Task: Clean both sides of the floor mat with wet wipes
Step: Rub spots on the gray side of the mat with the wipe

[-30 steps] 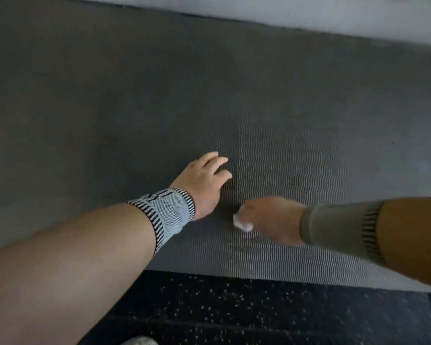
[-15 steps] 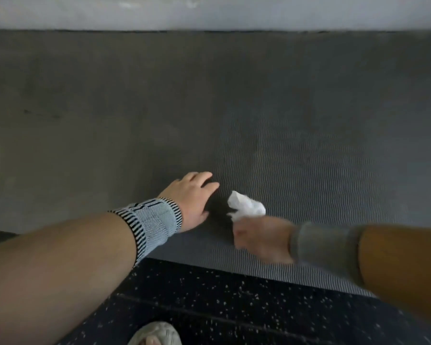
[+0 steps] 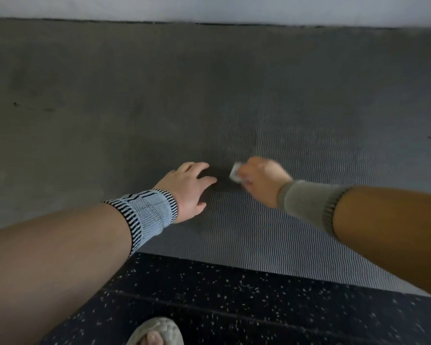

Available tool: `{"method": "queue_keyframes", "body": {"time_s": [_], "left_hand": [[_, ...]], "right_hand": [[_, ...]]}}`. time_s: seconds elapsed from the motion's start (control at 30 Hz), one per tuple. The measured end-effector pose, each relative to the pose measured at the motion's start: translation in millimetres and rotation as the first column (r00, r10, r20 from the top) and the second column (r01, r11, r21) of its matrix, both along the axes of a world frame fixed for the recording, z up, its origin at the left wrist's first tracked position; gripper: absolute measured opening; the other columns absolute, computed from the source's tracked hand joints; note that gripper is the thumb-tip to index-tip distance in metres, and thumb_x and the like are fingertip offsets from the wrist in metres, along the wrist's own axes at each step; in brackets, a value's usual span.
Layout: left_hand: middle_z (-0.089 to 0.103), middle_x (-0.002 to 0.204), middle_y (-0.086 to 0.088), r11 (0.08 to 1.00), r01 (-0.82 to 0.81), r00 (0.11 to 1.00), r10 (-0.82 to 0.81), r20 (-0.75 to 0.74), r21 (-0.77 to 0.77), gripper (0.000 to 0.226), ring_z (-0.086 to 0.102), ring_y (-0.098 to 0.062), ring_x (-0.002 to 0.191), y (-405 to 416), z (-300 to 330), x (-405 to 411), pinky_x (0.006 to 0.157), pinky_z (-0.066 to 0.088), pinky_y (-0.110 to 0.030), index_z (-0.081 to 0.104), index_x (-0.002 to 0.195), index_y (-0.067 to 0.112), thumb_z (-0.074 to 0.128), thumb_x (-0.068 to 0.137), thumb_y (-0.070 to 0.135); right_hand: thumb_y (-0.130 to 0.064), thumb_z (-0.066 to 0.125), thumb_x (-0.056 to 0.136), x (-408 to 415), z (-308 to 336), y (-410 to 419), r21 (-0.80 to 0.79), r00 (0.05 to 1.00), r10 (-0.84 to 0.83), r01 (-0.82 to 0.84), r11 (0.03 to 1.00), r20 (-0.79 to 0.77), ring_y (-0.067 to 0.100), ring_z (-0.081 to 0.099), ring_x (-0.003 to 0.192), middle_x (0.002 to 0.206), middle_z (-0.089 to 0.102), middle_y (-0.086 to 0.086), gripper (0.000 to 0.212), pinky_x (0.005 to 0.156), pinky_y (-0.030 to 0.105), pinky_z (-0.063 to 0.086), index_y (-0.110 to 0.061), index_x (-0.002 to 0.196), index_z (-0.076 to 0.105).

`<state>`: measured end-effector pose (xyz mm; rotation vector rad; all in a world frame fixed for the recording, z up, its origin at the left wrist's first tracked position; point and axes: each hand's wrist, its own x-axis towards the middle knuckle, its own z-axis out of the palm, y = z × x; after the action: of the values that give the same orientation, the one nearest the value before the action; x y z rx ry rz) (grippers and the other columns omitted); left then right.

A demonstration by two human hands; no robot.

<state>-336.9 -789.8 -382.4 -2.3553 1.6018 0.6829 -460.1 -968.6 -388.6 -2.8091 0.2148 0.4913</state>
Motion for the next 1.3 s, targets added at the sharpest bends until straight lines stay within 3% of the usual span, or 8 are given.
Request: {"method": "queue_keyframes", "body": {"time_s": [0.17,0.33,0.53,0.63,0.73,0.9,1.07,1.3], "left_hand": [[0.013,0.158,-0.001,0.998,-0.047,0.999,0.047,-0.025,0.029,0.074,0.014,-0.024,0.144,18,1,10,0.112,0.033,-0.045,0.026,0.149,0.029,0.061,0.086,0.047],[0.007,0.159,0.001,0.998,-0.062,0.997,0.063,-0.054,0.028,0.079,0.008,-0.021,0.145,32,-3,9,0.113,0.034,-0.044,0.021,0.151,0.029,0.061,0.086,0.047],[-0.001,0.160,0.003,0.998,-0.037,0.996,0.040,-0.078,0.043,0.083,0.002,-0.020,0.147,37,-5,13,0.115,0.030,-0.043,0.015,0.153,0.029,0.062,0.087,0.047],[0.001,0.160,0.002,0.999,-0.040,0.998,0.041,-0.038,0.014,0.080,0.003,-0.021,0.147,41,-7,8,0.116,0.029,-0.042,0.018,0.153,0.026,0.059,0.088,0.048],[0.004,0.160,0.000,0.998,-0.056,0.998,0.056,-0.018,0.012,0.080,0.004,-0.021,0.147,48,-5,9,0.116,0.028,-0.041,0.020,0.153,0.022,0.058,0.089,0.050],[0.003,0.161,0.002,0.995,-0.086,0.995,0.088,-0.039,0.043,0.083,0.002,-0.020,0.147,63,-1,15,0.116,0.028,-0.040,0.017,0.153,0.025,0.061,0.087,0.048],[0.005,0.161,-0.001,0.996,-0.091,0.995,0.092,-0.038,0.021,0.078,0.004,-0.022,0.147,69,-3,10,0.115,0.028,-0.041,0.019,0.153,0.025,0.059,0.089,0.046],[0.003,0.161,-0.001,0.996,-0.081,0.996,0.082,-0.044,0.030,0.081,0.003,-0.022,0.147,73,-2,17,0.116,0.028,-0.041,0.018,0.153,0.029,0.061,0.088,0.049]], "right_hand": [[-0.040,0.051,0.089,-34,9,46,0.306,0.921,0.377,-0.333,0.892,-0.096,0.013,0.059,0.077,0.088,0.052,-0.009,0.012,0.058,0.021,0.046,-0.032,0.094,0.058],[-0.009,0.046,0.093,19,-13,-9,-0.097,0.983,-0.089,0.105,0.990,0.158,0.031,0.058,0.093,0.098,0.055,0.010,0.018,0.073,0.038,0.047,-0.009,0.102,0.061],[-0.014,0.057,0.088,-54,-7,68,0.298,0.823,0.564,-0.557,0.775,0.070,0.012,0.052,0.090,0.108,0.055,-0.003,0.031,0.074,0.026,0.052,-0.028,0.115,0.057],[-0.034,0.053,0.091,-4,-9,25,0.104,0.955,0.221,-0.245,0.964,0.199,0.015,0.055,0.070,0.094,0.059,0.001,0.006,0.057,0.030,0.050,-0.031,0.094,0.058],[-0.027,0.046,0.095,16,-15,15,0.071,0.973,-0.041,0.026,0.997,0.228,0.021,0.053,0.082,0.095,0.055,0.002,0.015,0.071,0.036,0.049,-0.017,0.097,0.057],[-0.017,0.052,0.092,-26,-11,106,0.277,0.857,0.512,-0.506,0.817,0.058,0.016,0.053,0.089,0.099,0.056,0.001,0.017,0.084,0.034,0.051,-0.014,0.105,0.062],[-0.016,0.051,0.094,13,-14,54,0.118,0.969,0.191,-0.211,0.970,0.157,0.015,0.048,0.085,0.112,0.049,0.006,0.022,0.074,0.028,0.046,-0.014,0.115,0.057],[-0.015,0.050,0.093,0,-9,77,-0.036,0.943,0.326,-0.324,0.945,0.072,0.022,0.050,0.095,0.129,0.042,0.009,0.036,0.081,0.029,0.045,-0.011,0.128,0.052]]}}
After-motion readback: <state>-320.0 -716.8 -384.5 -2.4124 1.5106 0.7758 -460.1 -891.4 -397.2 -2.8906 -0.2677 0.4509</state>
